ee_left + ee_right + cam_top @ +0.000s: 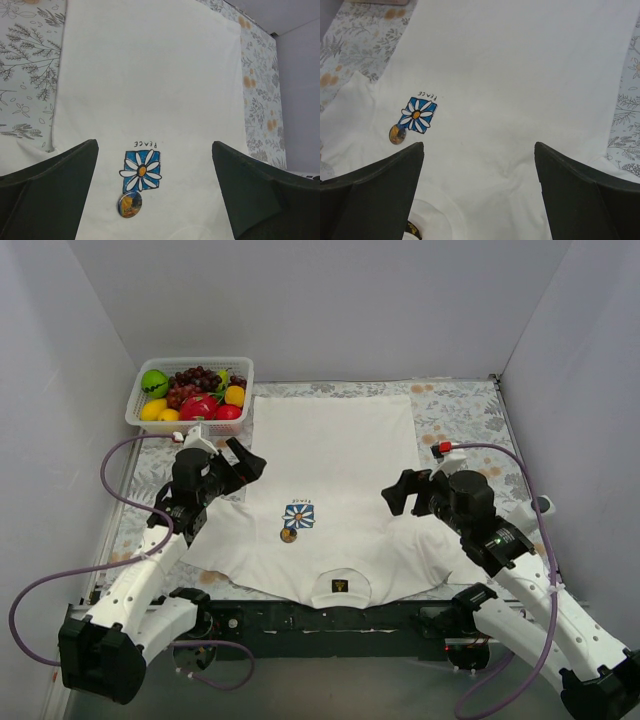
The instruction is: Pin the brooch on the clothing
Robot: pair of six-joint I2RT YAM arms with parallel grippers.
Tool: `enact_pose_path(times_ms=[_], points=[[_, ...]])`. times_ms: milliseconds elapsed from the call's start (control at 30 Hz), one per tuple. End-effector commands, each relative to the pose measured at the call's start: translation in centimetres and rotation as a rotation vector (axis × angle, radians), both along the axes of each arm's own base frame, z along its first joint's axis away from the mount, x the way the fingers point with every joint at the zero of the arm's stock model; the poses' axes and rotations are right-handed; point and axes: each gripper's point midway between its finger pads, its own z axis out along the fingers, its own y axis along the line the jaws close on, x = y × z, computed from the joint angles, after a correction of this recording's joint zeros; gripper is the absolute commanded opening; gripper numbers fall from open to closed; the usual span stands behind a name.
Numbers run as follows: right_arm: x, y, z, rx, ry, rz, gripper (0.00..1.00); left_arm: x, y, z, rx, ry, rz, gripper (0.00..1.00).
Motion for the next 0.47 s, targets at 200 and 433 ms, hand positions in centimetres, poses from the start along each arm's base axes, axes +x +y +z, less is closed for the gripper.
enact_pose_path(times_ms=[200, 433], points=[[2.0, 0.6, 3.7, 0.013, -0.281, 0.033, 0.98, 0.8, 1.2, 1.9, 0.036, -0.082, 0.050, 0.98], [3.8, -1.7, 6.1, -0.017, -0.609, -0.092, 0.98, 1.1, 3.0, 2.9, 0.088, -0.204, 0.126, 0.98]])
